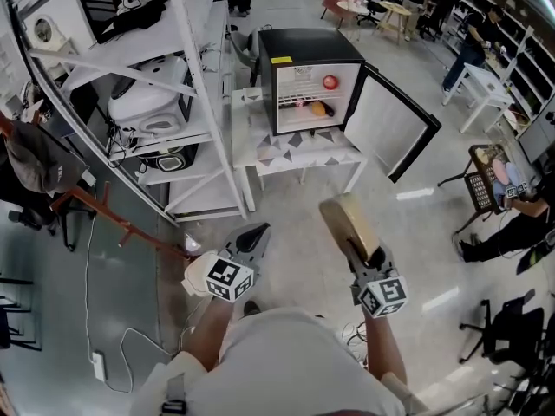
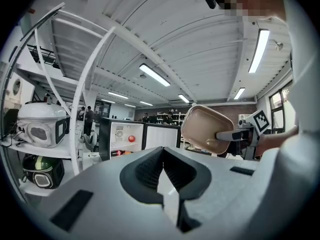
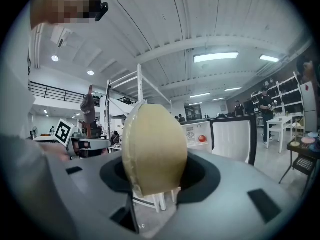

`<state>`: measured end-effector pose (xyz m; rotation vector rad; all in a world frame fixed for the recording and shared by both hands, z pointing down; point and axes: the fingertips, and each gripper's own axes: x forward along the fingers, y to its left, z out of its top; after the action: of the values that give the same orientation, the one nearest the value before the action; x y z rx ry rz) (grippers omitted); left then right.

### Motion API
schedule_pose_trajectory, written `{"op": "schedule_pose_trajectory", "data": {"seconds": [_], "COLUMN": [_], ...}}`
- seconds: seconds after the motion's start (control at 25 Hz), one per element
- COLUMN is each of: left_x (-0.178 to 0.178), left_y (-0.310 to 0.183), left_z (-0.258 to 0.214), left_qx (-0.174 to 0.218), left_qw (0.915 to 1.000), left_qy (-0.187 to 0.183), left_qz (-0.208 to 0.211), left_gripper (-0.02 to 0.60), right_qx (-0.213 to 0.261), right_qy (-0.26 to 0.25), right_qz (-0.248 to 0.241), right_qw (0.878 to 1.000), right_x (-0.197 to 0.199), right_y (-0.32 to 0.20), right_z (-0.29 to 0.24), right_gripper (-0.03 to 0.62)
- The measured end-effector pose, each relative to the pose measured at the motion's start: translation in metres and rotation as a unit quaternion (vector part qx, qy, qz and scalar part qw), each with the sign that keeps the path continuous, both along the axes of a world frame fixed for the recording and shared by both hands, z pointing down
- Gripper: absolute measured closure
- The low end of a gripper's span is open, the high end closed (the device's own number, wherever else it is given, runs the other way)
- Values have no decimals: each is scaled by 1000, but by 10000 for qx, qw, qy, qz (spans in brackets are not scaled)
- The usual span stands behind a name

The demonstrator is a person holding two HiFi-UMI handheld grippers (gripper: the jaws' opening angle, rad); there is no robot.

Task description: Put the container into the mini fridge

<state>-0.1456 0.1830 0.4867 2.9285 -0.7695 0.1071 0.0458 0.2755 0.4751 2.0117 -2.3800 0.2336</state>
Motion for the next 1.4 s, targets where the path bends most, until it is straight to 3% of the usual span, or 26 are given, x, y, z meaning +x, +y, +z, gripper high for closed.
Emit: {"op": "schedule_pose_trajectory", "data": {"seconds": [0.72,1.4], "left_x": [45,80], "left_y": [23,-61], "left_z": [9,15], "left_qx": [-42,-114], "left_qw": [9997,9999], "left_qy": [-26,40], "left_qz": [-258,-74], "left_gripper": [577,577], "right_qx": [-51,-224], "right_qy": [-227,-138], "right_qz": [-224,-61], "right_qw": [9995,9996], "right_x": [54,80], "right_y": [13,-60], "right_z": [16,29], "right_gripper": [385,385]}}
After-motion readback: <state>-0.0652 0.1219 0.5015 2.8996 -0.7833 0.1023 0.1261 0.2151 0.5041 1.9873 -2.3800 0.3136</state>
